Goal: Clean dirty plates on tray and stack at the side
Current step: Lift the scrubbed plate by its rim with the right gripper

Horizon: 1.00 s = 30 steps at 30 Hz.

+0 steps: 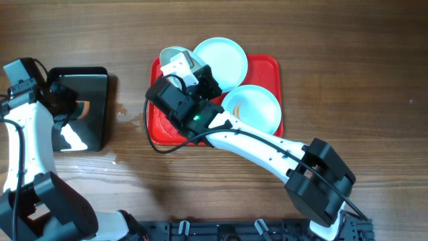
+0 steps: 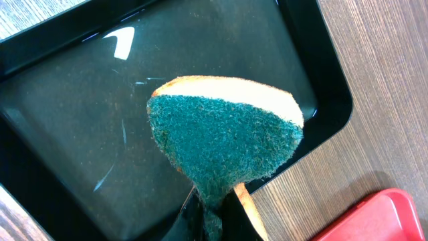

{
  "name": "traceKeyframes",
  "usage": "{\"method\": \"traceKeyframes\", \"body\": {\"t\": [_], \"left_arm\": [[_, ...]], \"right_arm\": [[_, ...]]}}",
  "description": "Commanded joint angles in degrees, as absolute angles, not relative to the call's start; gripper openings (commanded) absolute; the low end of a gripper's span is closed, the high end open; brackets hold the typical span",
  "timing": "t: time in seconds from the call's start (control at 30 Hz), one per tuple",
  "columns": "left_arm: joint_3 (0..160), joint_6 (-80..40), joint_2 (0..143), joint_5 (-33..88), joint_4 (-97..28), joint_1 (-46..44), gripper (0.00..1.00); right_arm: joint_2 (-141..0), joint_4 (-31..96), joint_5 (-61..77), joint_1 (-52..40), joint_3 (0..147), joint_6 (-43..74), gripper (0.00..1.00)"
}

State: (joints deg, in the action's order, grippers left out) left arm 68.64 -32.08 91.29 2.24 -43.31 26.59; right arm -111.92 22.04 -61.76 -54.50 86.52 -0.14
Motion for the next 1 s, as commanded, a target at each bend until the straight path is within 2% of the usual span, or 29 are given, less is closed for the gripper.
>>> {"method": "traceKeyframes", "body": {"t": [0.0,0.33,0.57,0.83,0.97], "left_arm": [[69.3,-32.4,91.6,1.5,-43.3,26.9,0.04],[69.3,-32.4,91.6,1.5,-43.3,26.9,0.04],[69.3,-32.4,91.6,3.4,-45.5,26.9,0.04],[69.2,-32.0,93.2,-0.9,-42.9,26.7,0.04],[69.2,-32.0,93.5,2.4,-44.7,27.0,0.04]], "right_arm": [[-110.3,21.5,-66.1,-54.9,88.1,-1.5,0.04],[-110.3,21.9,-62.0,-55.5,88.1,-0.6,0.04],[-110.3,24.5,-57.6,-55.5,88.0,6.8,0.04],[-110.3,25.1,-50.7,-55.5,88.0,12.0,0.04],[-110.3,26.1,-49.3,-55.5,88.0,14.6,0.05]]}}
